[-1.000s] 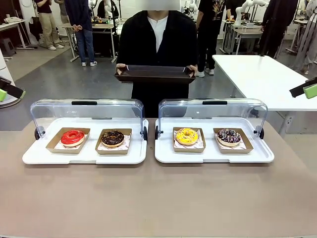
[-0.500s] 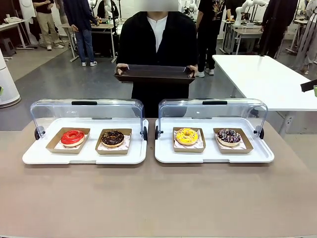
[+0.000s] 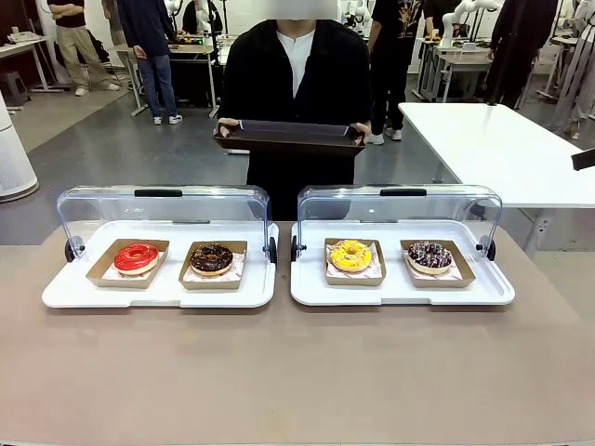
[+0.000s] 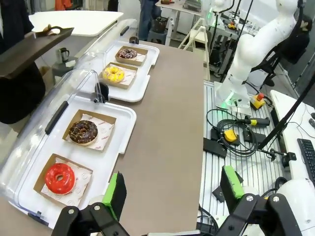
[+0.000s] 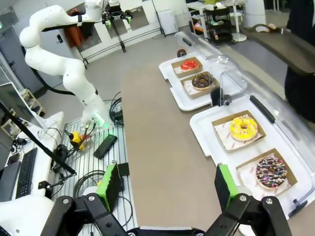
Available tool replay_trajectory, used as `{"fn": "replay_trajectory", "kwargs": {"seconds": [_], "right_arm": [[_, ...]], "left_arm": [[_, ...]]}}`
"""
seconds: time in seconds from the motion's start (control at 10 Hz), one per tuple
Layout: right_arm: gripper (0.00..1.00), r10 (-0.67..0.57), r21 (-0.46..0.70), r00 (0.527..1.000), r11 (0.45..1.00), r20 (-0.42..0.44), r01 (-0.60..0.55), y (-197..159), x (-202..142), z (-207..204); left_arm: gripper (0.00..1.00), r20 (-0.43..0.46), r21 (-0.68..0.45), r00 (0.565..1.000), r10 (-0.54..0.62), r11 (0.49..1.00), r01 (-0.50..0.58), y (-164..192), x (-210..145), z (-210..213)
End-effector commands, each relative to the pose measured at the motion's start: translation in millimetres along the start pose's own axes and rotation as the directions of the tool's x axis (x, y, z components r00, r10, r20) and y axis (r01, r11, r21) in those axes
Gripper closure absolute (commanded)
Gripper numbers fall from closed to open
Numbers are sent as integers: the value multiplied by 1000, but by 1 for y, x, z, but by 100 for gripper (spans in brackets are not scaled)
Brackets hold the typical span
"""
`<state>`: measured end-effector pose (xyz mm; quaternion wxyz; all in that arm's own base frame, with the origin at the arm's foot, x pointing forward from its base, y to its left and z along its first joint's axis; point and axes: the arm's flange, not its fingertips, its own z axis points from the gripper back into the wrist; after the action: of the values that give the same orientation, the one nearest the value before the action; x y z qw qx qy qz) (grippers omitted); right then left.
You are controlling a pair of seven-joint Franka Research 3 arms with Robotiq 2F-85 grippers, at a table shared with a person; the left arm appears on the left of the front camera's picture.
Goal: Provide the desired donut to the person.
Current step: Pick up and lift the Paper togo box containing the Donut pointed at by the person.
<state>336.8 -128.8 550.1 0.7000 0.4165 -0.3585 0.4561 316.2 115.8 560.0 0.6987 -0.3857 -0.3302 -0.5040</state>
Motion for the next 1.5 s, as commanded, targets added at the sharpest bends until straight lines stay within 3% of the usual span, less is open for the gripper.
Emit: {"fn": "replay_trajectory", "kwargs": {"seconds": [0.0,0.7,1.4], "right_arm": [[0,17,8,1000,1000,14,-17,-4,0,0],[0,19,16,999,1000,-41,-18,-7,-4,-8],[0,-5,8,1000,1000,-22,5,-2,-2,-5]], "left_arm": [[0,41,36,999,-27,999,26,0,-5,0],[0,76,91,997,-13,996,6,-4,-3,0],[0,67,57,998,3,998,-6,-2,-1,8]]}}
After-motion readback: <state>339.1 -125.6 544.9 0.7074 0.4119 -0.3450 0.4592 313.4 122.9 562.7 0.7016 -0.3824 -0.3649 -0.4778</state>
